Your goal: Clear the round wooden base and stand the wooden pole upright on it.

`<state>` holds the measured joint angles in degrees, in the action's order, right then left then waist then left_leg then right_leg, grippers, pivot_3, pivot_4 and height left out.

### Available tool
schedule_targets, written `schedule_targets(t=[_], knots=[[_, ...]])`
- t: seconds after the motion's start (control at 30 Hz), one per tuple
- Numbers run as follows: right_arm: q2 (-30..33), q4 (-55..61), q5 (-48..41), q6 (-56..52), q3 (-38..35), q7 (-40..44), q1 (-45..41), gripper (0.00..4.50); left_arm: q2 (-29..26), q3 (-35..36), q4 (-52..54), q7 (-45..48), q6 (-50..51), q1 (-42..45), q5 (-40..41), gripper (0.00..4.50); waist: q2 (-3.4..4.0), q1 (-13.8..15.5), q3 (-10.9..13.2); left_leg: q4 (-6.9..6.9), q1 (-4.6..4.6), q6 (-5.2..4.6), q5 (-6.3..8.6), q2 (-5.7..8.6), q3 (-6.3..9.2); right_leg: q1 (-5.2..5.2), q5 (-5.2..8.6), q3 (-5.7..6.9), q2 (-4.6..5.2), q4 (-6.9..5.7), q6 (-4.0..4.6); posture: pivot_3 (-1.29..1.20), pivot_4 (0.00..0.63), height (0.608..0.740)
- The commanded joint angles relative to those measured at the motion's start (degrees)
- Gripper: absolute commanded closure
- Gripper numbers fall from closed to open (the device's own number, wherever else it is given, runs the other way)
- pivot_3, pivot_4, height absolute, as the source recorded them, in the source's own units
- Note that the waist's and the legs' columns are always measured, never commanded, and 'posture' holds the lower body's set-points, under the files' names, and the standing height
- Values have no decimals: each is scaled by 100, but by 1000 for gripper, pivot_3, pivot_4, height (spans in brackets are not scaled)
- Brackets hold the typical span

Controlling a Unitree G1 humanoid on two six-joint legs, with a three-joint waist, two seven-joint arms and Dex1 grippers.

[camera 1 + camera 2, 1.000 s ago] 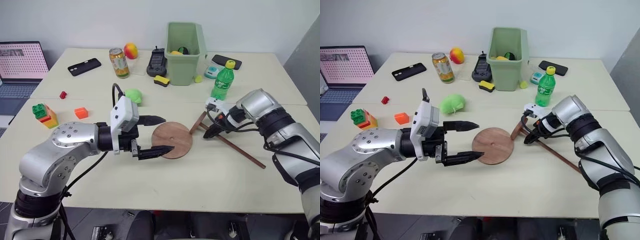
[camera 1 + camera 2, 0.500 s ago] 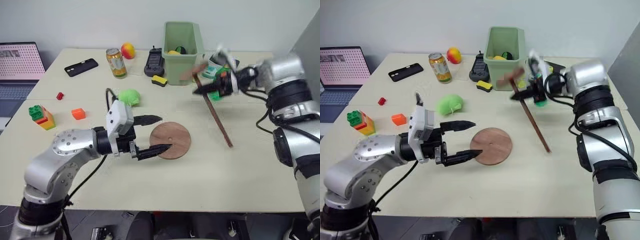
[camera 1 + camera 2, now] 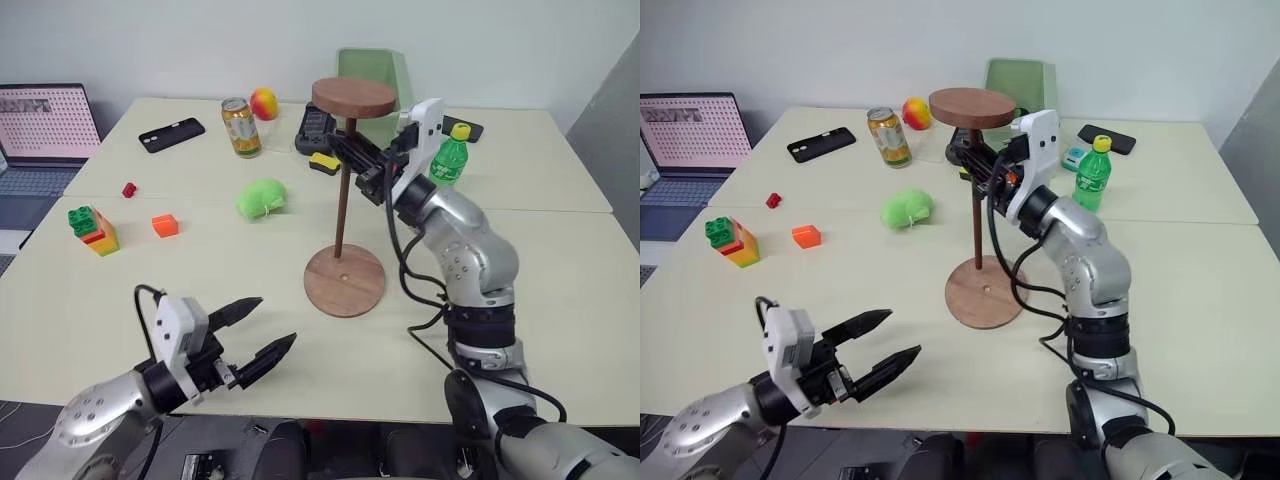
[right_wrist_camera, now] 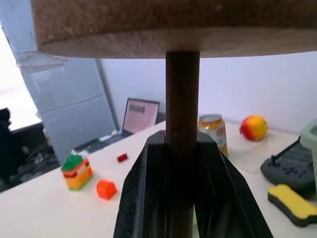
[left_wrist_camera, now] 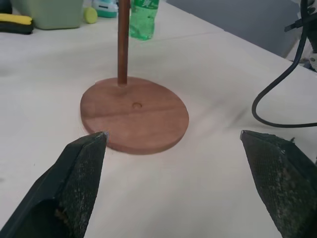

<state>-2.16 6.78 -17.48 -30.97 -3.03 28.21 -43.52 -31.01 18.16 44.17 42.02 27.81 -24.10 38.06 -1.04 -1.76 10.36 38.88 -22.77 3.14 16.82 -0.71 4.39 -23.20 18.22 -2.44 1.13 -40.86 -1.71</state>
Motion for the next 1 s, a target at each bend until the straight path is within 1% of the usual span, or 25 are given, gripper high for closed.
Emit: schedule_targets(t=[0.03,0.17,0.5,1.0], knots=[[-54,202,102,516,270,-163,337,4252,87,-108,96,11,-547,-172,-355,0,1,-1,0,0,0,0,0,-2,1,1,0,0,-1,1,0,0,150,740],[20,334,-11,418,396,-200,508,4252,121,-162,56,-142,-594,-35,-356,0,1,-10,0,-1,2,0,0,-3,-4,0,0,2,-5,0,0,0,150,740],[284,745,-456,-180,375,-320,695,4252,66,-276,0,-171,-624,72,-363,0,1,-15,0,-3,2,-1,0,-6,-2,0,0,4,-8,1,0,0,150,740],[685,555,-378,34,616,-243,894,4252,46,-415,-217,-115,-756,250,-469,0,-1,-8,-6,-3,7,-1,0,-4,-2,6,0,5,-8,3,0,0,150,740]])
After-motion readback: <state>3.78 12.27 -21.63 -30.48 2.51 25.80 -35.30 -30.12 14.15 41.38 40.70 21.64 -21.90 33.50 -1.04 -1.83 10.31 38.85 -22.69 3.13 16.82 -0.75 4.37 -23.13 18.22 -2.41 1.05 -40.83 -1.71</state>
